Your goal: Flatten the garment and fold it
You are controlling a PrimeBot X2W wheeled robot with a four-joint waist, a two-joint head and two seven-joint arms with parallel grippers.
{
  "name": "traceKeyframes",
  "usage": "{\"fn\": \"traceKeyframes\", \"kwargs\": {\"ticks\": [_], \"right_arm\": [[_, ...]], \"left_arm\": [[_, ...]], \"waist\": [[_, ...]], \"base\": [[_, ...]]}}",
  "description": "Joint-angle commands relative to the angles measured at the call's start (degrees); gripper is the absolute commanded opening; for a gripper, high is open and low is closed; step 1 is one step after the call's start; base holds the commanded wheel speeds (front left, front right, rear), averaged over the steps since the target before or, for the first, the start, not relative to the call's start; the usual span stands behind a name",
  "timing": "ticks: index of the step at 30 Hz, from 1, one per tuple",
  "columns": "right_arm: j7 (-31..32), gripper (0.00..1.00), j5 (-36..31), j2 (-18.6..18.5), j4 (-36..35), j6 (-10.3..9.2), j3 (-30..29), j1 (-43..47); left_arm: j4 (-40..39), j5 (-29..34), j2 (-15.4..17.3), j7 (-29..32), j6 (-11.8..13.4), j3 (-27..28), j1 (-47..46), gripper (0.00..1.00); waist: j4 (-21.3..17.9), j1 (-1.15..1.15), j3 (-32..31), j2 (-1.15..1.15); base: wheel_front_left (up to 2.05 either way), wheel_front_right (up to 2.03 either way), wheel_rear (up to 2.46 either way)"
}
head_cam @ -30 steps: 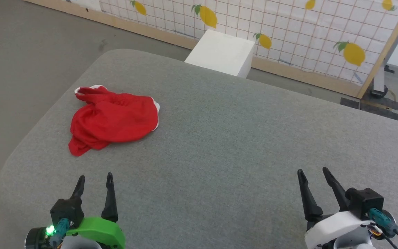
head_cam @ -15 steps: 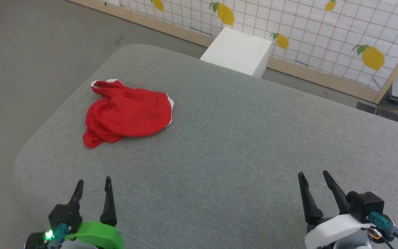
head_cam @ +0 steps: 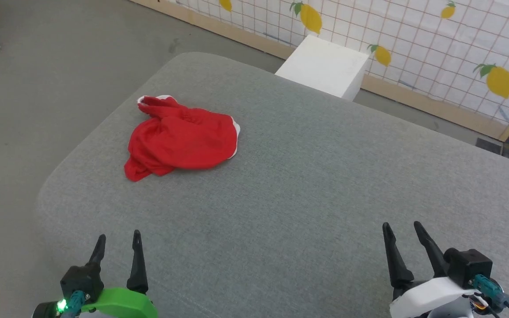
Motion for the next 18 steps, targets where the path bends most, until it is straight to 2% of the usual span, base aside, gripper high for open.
{"fn": "traceKeyframes", "kwargs": {"ticks": [1,18], "right_arm": [[-0.8,1.0,0.6,0.0,0.5,-0.07,0.0,0.7],[-1.2,1.0,0.7,0.0,0.3,-0.08,-0.6,0.6]], "left_arm": [[0.4,-1.1,0.2,-0.7,-0.2,0.1,1.0,1.0],[1.2,-2.1,0.2,-1.1,-1.0,0.3,0.2,1.0]], "waist": [[0.5,0.0,0.0,0.55],[0.7,0.0,0.1,0.57]], "base": [[0.0,0.0,0.0],[0.0,0.0,0.0]]}}
